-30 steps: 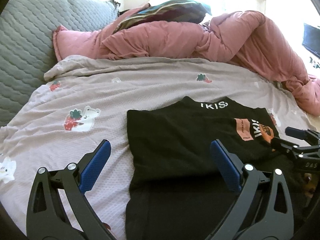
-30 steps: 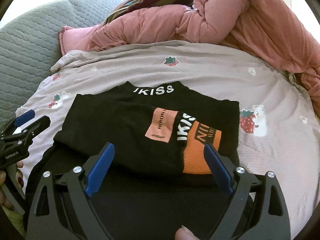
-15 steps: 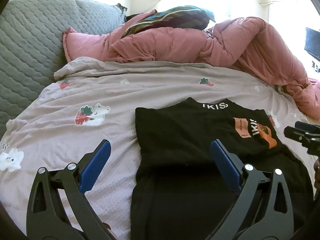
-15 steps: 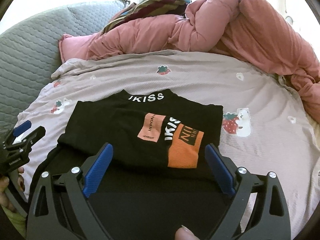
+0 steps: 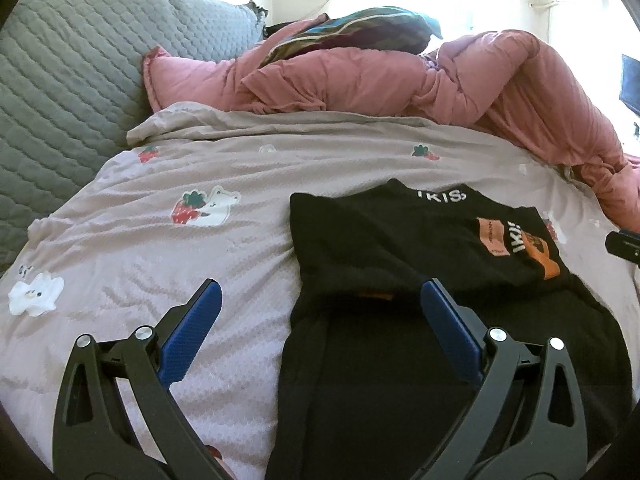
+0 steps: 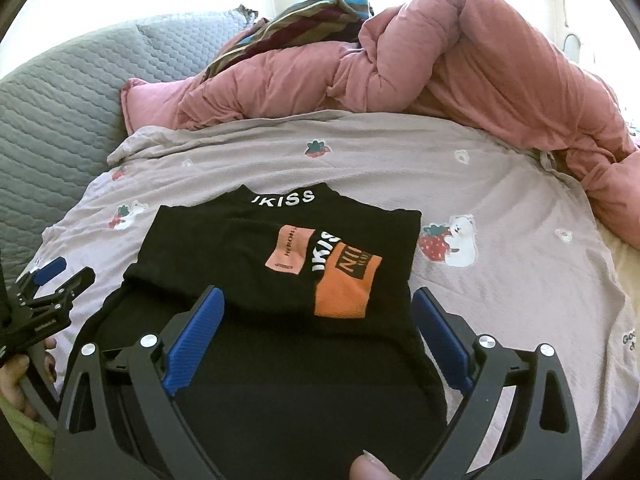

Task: Fold small clothes
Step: 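Move both open tools along the shirt body toward its hem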

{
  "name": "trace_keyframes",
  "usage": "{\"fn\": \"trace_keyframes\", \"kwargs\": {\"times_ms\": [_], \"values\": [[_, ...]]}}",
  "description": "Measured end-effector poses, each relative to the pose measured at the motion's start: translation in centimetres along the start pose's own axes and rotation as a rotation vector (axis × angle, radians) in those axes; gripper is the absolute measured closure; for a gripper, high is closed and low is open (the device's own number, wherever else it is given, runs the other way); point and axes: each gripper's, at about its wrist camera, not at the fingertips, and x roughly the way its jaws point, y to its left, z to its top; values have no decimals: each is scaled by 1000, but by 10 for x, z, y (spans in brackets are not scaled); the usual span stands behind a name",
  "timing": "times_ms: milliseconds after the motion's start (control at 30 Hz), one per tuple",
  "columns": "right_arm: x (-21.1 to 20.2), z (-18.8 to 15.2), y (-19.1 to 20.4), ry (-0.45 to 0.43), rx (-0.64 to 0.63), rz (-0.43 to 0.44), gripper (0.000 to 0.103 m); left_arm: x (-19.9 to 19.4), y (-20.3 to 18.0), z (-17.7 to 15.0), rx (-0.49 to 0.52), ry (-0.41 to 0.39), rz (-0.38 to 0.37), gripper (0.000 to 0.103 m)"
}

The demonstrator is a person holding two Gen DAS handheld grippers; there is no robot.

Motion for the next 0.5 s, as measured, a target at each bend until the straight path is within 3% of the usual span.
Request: {"fn": "trace_keyframes", "kwargs": {"times_ms": [500], "values": [[-21, -21, 4, 11, -20, 28, 9, -20, -6, -26, 32, 39, 15, 10]]}}
